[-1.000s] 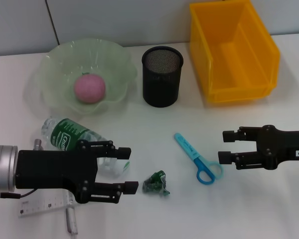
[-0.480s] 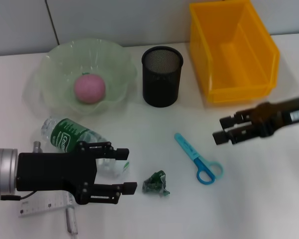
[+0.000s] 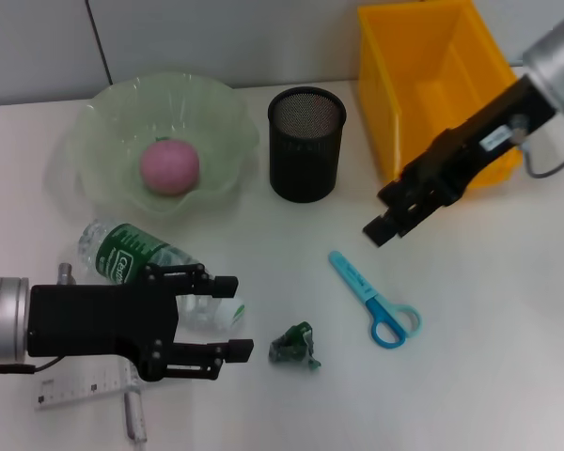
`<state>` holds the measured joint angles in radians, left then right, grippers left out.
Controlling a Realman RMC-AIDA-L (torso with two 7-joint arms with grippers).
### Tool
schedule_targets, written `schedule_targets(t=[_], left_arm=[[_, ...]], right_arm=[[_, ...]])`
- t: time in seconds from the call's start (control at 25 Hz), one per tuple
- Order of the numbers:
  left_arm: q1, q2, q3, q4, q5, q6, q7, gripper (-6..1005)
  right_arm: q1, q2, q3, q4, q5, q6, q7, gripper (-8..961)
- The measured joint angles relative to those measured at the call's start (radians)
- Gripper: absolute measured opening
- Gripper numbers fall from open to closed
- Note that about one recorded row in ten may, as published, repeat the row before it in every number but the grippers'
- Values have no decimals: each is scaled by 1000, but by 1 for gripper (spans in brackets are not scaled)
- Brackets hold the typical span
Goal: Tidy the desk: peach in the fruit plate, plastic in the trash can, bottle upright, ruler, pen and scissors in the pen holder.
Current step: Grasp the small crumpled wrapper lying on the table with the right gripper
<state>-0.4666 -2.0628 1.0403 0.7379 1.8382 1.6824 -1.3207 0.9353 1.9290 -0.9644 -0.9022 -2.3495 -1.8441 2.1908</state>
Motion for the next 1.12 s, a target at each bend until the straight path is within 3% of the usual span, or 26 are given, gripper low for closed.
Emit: schedule_targets(t=[0.16, 0.4, 0.8, 1.12], left_arm=[[1, 1, 0, -3, 4, -19, 0, 764], [3, 10, 0, -8, 8, -42, 0, 764], [6, 15, 0, -10, 37, -44, -12, 764], [15, 15, 0, -12, 57, -42, -15, 764]], right_arm=[[27, 15, -42, 35, -2, 33, -12, 797], [35, 63, -75, 93, -12, 106, -60, 797], [16, 120, -147, 160, -15, 179, -133, 796], [12, 144, -168, 211, -16, 240, -185, 795]])
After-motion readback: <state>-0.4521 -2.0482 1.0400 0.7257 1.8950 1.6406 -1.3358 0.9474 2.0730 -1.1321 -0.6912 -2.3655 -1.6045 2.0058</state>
